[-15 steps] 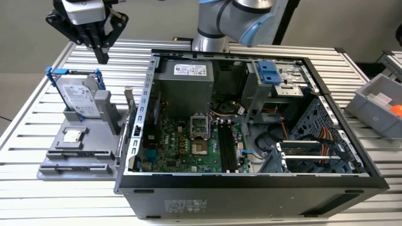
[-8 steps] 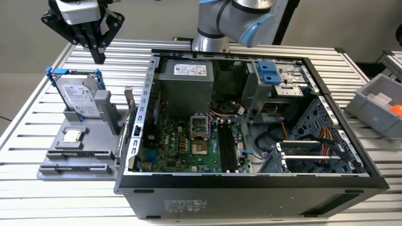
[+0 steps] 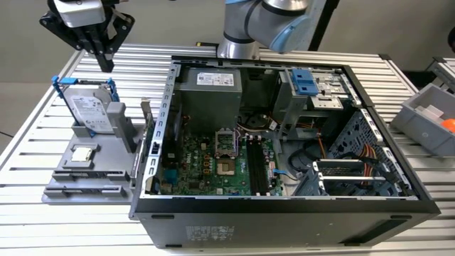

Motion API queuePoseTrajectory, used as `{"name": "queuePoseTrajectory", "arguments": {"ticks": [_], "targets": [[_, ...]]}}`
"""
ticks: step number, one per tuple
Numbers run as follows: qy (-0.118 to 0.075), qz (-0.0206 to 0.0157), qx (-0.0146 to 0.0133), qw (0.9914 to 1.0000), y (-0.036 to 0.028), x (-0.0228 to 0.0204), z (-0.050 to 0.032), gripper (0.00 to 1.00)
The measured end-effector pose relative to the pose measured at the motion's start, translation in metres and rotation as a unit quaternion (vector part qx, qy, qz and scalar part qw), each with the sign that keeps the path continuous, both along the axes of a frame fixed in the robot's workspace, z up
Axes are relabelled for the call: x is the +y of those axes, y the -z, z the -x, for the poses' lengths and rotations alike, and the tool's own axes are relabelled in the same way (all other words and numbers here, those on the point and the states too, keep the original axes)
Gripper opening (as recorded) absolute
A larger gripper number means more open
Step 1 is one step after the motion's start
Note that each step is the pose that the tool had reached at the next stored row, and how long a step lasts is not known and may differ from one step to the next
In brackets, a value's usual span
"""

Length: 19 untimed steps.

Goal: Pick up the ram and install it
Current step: 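Reach for the ram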

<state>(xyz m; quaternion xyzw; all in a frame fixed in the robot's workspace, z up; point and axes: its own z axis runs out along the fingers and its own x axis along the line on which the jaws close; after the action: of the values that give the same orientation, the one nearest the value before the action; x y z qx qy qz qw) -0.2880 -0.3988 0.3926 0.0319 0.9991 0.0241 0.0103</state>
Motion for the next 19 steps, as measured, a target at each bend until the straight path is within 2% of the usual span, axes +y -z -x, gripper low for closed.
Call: {"name": "queuePoseTrajectory", "arguments": {"ticks": [11,19], "targets": [[0.0,0.0,0.0,1.0,0.0,-0.0001,0.0149,0.0],[0.0,0.0,0.0,1.0,0.0,0.0,0.0216,0.0]]}}
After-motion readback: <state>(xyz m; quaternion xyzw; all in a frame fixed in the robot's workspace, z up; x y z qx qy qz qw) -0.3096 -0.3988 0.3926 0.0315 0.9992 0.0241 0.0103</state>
